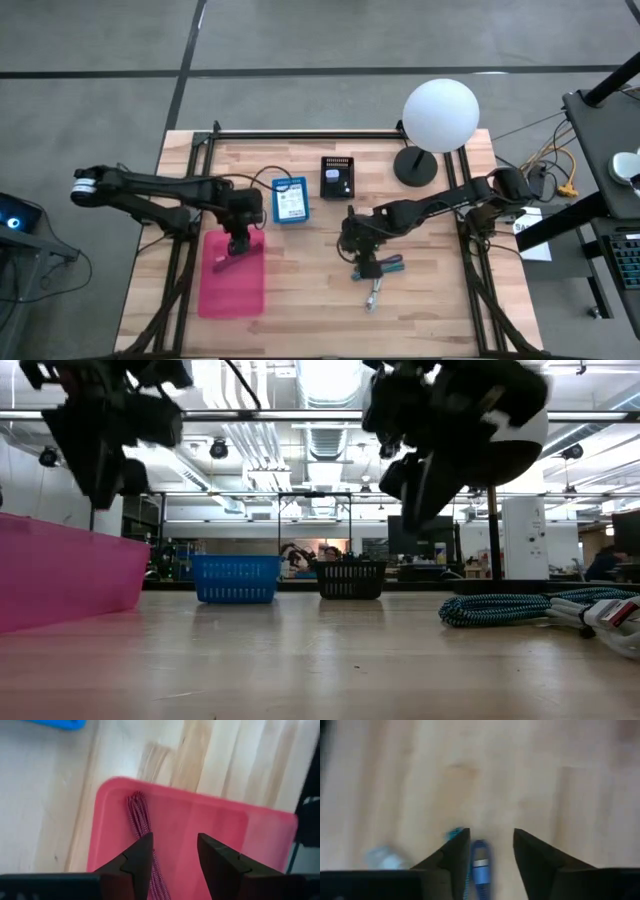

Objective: Pick and place items into bin
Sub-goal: Put the white charger cable into the pink bin

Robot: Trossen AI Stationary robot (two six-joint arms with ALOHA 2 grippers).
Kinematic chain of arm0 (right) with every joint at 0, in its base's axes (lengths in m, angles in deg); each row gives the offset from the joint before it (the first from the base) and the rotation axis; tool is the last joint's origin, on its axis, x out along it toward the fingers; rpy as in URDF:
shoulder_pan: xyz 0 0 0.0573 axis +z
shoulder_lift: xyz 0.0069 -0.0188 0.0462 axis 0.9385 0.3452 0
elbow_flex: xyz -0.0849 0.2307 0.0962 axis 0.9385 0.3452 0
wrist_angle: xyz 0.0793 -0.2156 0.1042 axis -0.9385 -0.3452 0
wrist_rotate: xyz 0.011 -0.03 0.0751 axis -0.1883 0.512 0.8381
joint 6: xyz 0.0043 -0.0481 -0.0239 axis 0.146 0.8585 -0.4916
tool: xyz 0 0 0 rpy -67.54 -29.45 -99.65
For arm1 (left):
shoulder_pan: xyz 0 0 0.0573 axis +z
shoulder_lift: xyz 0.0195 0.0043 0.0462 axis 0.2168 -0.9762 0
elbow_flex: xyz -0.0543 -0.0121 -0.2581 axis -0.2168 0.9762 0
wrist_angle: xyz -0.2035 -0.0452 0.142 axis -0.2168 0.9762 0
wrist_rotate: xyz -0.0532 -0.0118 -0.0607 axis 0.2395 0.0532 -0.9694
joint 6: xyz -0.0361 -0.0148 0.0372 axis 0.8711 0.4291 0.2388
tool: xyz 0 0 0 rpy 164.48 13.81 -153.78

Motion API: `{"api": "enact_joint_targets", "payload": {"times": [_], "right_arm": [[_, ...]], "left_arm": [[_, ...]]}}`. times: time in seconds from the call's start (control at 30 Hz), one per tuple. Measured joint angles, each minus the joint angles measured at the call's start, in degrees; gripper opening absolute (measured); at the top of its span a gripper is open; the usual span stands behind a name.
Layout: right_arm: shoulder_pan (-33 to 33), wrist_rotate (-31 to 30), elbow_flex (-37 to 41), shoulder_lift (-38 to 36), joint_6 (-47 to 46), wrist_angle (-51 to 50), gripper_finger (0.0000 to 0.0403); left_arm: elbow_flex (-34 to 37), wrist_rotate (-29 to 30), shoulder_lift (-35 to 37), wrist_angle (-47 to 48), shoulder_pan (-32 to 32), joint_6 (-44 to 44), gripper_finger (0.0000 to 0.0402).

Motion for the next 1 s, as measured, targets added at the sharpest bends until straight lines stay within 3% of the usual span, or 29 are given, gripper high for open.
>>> {"api": "enact_joint_targets", "payload": {"times": [0.17,0.27,0.37,0.63,1.0], "right_arm": [[1.46,10.21,0.0,-0.07,5.32,-1.44,0.0189],[3.69,12.76,0.0,-0.13,10.88,-5.14,0.0209],[6.68,11.21,0.13,-0.04,17.76,-9.34,0.0216],[13.01,-1.37,1.72,0.13,28.69,-10.3,0.0201],[14.0,-0.68,3.98,1.5,35.06,-8.23,0.0176]], "left_arm": [[0.0,2.96,5.33,-2.22,0.0,4.05,0.0137],[0.0,3.48,8.39,-2.99,0.0,5.7,0.0138],[0.0,4.76,10.7,-4.77,0.0,7.13,0.0138],[0.0,8.1,13.27,-9.72,0.0,7.31,0.0138],[0.04,10.38,10.21,-14.22,0.0,7.2,0.0138]]}}
